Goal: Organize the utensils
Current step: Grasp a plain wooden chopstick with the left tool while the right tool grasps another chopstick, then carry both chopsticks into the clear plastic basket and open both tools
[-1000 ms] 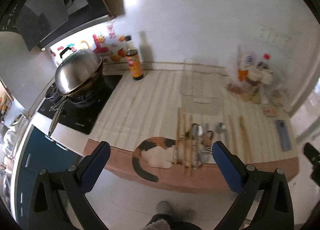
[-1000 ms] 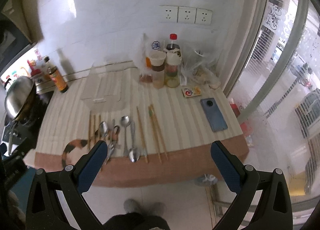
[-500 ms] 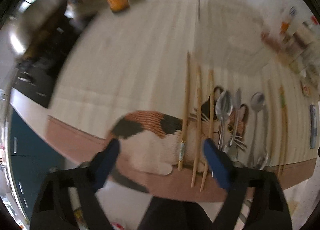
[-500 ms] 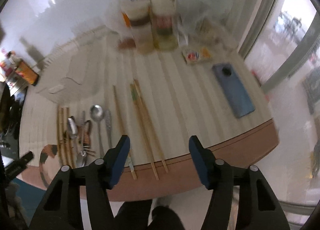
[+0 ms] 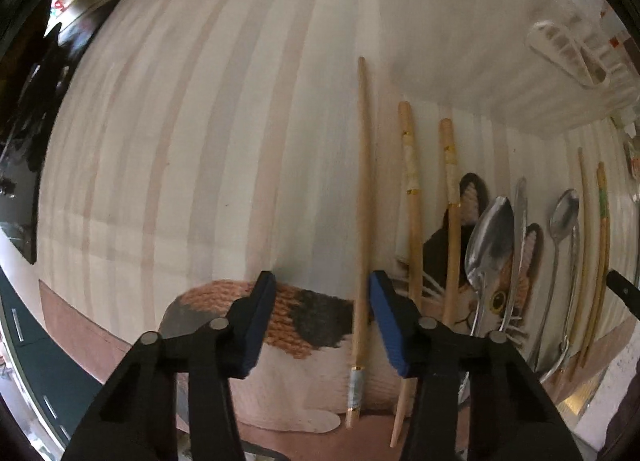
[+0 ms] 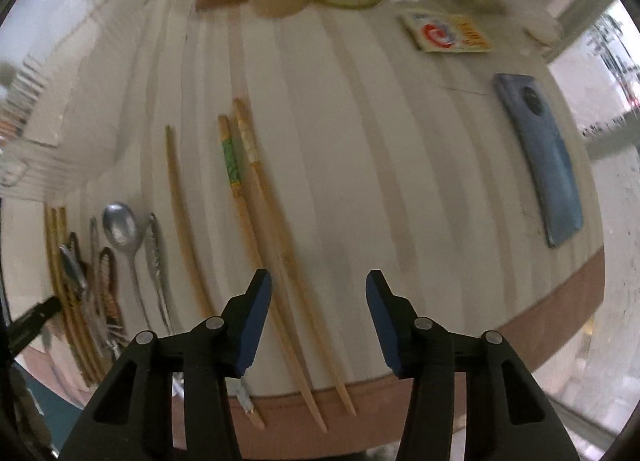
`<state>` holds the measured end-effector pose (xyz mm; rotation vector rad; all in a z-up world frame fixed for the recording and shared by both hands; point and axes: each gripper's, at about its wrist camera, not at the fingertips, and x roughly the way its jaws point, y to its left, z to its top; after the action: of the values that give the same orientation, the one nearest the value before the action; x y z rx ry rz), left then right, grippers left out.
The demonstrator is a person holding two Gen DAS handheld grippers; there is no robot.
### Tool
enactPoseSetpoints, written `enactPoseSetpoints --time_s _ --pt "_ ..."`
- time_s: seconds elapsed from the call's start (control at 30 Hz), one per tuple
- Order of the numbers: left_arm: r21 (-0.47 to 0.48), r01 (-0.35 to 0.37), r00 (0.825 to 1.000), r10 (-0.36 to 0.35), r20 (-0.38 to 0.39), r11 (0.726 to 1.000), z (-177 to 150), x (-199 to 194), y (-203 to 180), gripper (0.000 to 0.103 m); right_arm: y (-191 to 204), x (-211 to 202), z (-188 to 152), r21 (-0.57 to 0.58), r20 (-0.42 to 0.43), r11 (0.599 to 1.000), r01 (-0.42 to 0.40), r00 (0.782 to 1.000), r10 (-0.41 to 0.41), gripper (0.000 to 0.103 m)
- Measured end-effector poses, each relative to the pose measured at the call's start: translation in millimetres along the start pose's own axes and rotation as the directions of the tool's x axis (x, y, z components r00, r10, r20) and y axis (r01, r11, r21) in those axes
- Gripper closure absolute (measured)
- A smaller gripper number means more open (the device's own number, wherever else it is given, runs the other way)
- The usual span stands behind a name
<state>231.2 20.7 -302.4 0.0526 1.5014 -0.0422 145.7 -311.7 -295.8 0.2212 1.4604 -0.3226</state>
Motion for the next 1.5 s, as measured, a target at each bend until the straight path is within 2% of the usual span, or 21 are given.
enactPoseSetpoints --time_s 0.03,0.1,0.17,0.3,0.53,0.6,0.67,0.73,0.9,1.13,1.3,1.37,1.5 --pt "0.010 0.004 1.000 -0.004 0.000 1.000 3 1 -3 0.066 2 6 0 -0.007 -0.019 1.000 0.009 1.000 -0.009 0.072" --pt "0.026 0.007 1.000 -0.007 0.007 1.000 3 3 -4 0.092 2 4 0 0.006 0.005 1.000 0.018 1.000 -0.018 0.089" --pt "0.030 0.025 1.000 -0.024 -0.008 0.999 1 2 -3 0.098 -1 4 -3 0.051 -0.009 0.998 0.028 1.000 -0.028 0.093" --pt "0.022 0.059 0.997 -0.058 -0.044 0.998 -13 -4 16 0.098 -3 7 -17 0.096 -0.071 0.994 0.046 0.997 -0.039 0.096" --pt "0.037 0.051 0.997 -0.048 -0.065 0.998 -41 -3 18 0.098 -1 7 -41 0.108 -0.088 0.994 0.023 0.996 -0.013 0.096" --pt "0.026 0.052 0.996 -0.050 -0.072 0.998 -41 -4 16 0.095 -4 5 -30 0.100 -0.098 0.995 0.018 0.995 -0.008 0.096" --pt "0.026 0.047 0.996 -0.045 -0.081 0.999 -16 -4 18 0.093 -14 12 -10 0.091 -0.103 0.996 0.012 0.995 -0.002 0.095" --pt "0.020 0.036 0.996 -0.035 -0.082 0.999 -7 1 18 0.093 -16 13 3 0.067 -0.113 0.998 0.015 0.994 -0.007 0.095" --pt "-0.025 0.004 0.997 -0.006 -0.074 1.000 7 3 1 0.092 -11 12 12 0.015 -0.117 0.999 0.028 0.993 -0.026 0.095" --pt "-0.080 -0.016 0.998 0.011 -0.064 0.997 -5 0 1 0.092 10 12 9 -0.051 -0.097 0.998 0.023 0.995 -0.028 0.094" --pt "-0.069 -0.027 0.999 0.024 -0.041 0.997 -18 -1 -2 0.098 11 11 4 -0.052 -0.091 0.998 0.023 0.995 -0.028 0.095" --pt "-0.066 -0.061 0.998 0.060 -0.021 0.996 -22 -4 -8 0.098 10 12 4 -0.050 -0.083 0.998 0.026 0.996 -0.030 0.096" --pt "-0.074 -0.069 0.997 0.070 0.018 0.995 -32 -25 -10 0.099 5 2 4 -0.025 -0.069 1.000 0.012 0.998 -0.013 0.096"
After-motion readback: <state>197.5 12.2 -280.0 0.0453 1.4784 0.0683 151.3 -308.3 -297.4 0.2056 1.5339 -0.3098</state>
